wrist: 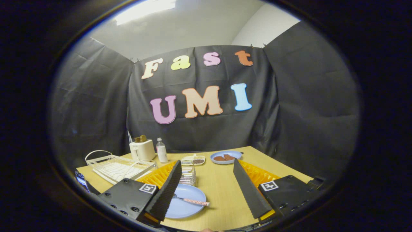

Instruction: Take the plate from the dish rack, then take the spoon from the basket and place it into the plate.

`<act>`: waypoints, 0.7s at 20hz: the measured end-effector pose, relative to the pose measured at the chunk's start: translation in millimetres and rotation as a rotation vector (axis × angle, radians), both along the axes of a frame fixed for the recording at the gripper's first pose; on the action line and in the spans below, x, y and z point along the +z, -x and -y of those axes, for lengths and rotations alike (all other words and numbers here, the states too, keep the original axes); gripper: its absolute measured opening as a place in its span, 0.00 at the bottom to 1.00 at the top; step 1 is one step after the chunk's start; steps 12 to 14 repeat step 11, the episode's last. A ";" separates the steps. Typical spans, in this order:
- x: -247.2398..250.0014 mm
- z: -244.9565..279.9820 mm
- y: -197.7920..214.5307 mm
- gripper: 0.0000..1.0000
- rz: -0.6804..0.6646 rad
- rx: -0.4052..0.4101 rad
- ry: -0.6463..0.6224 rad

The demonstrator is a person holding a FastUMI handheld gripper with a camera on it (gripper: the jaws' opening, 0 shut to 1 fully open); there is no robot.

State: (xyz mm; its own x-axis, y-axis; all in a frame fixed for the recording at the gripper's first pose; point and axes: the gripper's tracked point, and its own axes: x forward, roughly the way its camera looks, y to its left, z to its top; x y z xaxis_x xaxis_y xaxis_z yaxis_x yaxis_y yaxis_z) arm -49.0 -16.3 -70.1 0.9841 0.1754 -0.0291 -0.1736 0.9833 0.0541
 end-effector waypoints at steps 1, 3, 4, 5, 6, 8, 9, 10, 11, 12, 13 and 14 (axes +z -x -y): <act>-0.4 0.1 1.7 1.00 -0.004 0.005 -0.009; 0.3 0.0 2.2 1.00 -0.008 0.008 -0.025; -1.1 2.6 1.9 1.00 -0.011 0.004 -0.030; -2.2 4.2 1.5 1.00 -0.014 -0.001 -0.033; -2.7 6.3 1.1 1.00 -0.015 -0.009 -0.037; -4.2 8.3 0.2 1.00 -0.018 -0.018 -0.048; -5.6 8.0 0.7 1.00 -0.023 -0.018 -0.053; -6.7 7.3 0.6 1.00 -0.026 -0.017 -0.057; -7.5 6.7 0.7 1.00 -0.028 -0.015 -0.059; -7.5 6.7 0.7 1.00 -0.028 -0.015 -0.059; -7.5 6.7 0.7 1.00 -0.028 -0.015 -0.059; -7.5 6.7 0.7 1.00 -0.028 -0.015 -0.059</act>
